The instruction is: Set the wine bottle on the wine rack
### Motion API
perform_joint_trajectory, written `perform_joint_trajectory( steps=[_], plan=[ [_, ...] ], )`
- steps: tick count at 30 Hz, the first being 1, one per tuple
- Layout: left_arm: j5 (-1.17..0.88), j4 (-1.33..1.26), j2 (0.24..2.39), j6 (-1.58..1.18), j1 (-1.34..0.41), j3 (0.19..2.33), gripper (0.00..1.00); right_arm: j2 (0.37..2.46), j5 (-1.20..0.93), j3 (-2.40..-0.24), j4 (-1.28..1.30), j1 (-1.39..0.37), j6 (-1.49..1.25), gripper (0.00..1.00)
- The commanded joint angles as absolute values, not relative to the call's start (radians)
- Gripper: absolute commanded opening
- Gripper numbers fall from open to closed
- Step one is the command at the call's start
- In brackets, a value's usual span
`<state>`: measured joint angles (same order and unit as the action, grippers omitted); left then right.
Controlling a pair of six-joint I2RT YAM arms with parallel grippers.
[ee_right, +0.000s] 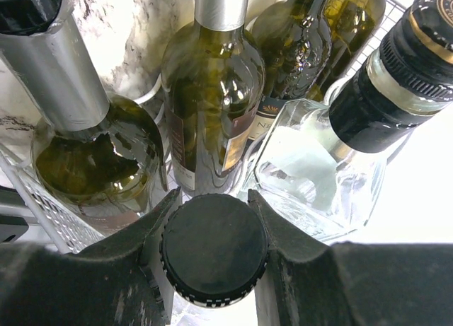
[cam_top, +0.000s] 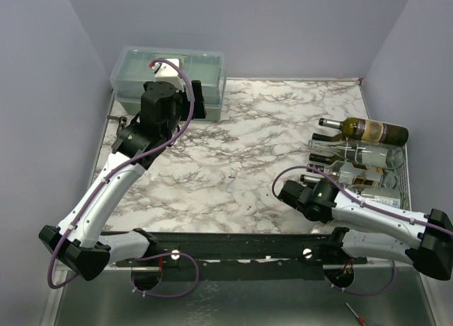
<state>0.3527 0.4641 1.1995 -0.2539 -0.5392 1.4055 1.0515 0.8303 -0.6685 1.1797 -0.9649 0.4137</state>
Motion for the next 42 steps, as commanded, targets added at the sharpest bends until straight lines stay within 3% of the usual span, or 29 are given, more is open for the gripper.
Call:
perform_joint_trajectory(
  steps=[1,10,23,42],
  plan=[
    [0.353,0.450,1.197,-0.256,-0.545,1.400,0.99,1.040,0.784,-0.658,1.203,-0.953,0.446,0.40],
    [0.353,0.451,1.200,-0.256,-0.546,1.400,0.99,0.995,0.706,-0.655,1.211,-0.953,0.491,0.62],
    [0.356,0.451,1.203,-0.255,-0.546,1.399,0.99,0.924,0.633,-0.702,1.212,-0.953,0.571,0.81],
    [0.358,0.451,1.210,-0.252,-0.546,1.399,0.99,0.797,0.407,-0.845,1.196,-0.953,0.641,0.88]
  ],
)
